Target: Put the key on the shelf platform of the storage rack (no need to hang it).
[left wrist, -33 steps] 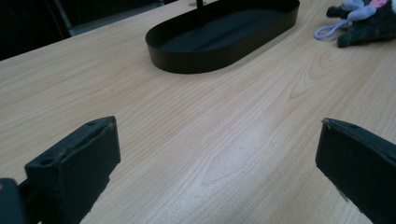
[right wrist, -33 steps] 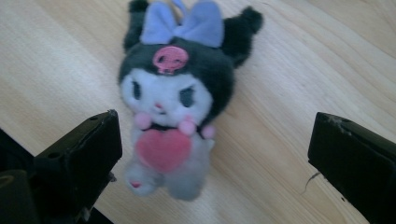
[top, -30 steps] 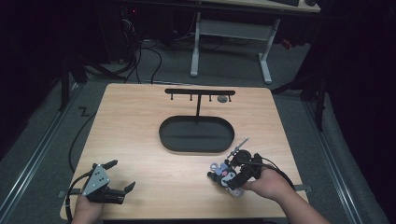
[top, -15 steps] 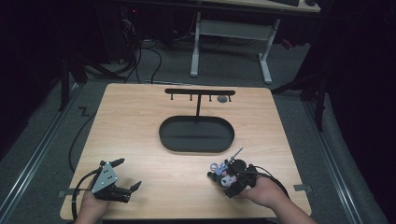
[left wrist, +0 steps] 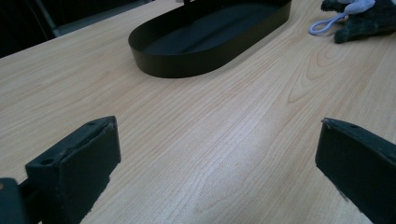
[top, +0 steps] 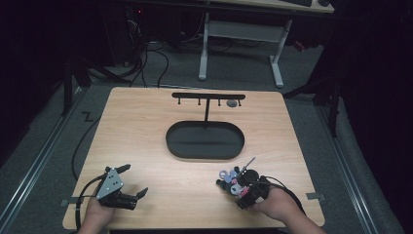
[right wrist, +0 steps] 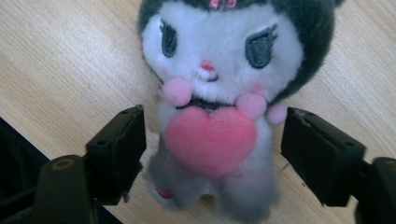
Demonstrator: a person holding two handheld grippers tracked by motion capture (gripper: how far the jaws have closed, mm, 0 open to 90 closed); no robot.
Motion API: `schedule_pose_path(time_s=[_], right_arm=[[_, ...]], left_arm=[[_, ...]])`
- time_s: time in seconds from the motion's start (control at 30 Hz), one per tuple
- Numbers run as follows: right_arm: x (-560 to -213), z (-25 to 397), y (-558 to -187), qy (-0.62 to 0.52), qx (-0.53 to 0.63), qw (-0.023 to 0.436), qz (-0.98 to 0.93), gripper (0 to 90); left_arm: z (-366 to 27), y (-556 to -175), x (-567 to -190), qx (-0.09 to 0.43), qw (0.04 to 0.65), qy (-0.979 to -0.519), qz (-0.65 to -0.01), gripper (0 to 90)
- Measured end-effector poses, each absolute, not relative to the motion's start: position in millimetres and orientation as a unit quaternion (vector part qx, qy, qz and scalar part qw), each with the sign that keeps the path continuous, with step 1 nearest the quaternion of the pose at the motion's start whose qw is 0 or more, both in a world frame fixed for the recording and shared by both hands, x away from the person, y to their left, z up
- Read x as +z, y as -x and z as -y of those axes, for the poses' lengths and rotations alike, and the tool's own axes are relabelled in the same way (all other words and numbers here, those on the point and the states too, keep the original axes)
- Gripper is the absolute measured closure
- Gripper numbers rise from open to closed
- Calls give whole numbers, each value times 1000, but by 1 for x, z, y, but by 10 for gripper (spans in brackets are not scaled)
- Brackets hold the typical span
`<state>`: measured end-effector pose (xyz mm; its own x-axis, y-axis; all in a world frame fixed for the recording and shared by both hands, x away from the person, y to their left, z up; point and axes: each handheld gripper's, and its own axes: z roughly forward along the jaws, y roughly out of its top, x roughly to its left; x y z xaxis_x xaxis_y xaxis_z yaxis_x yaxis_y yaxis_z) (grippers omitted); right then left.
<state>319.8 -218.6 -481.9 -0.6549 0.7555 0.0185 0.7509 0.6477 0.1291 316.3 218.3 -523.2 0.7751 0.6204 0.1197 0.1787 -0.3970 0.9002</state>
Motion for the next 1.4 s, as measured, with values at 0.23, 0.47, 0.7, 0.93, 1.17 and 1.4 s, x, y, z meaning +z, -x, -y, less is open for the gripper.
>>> schedule_pose_path(time_s=[0.23, 0.47, 0.7, 0.93, 1.17, 1.4], right_arm=[[-484, 222, -318, -419, 64, 18, -906, 333], [-483, 227, -314, -425, 74, 21, -902, 452], [-478, 227, -314, -426, 76, 21, -901, 471], [-467, 227, -320, -432, 83, 26, -897, 476], [-453, 224, -327, -422, 90, 35, -901, 476], [-442, 222, -334, -423, 96, 45, -900, 475]], left_arm=[[-217, -317, -523, 225, 493, -803, -249, 10], [-214, -317, -522, 226, 492, -804, -246, 10], [-213, -316, -523, 227, 484, -809, -242, 11], [-219, -314, -522, 225, 486, -806, -252, 11], [-220, -312, -523, 223, 484, -809, -250, 12], [-219, -312, -524, 219, 480, -813, -246, 12]])
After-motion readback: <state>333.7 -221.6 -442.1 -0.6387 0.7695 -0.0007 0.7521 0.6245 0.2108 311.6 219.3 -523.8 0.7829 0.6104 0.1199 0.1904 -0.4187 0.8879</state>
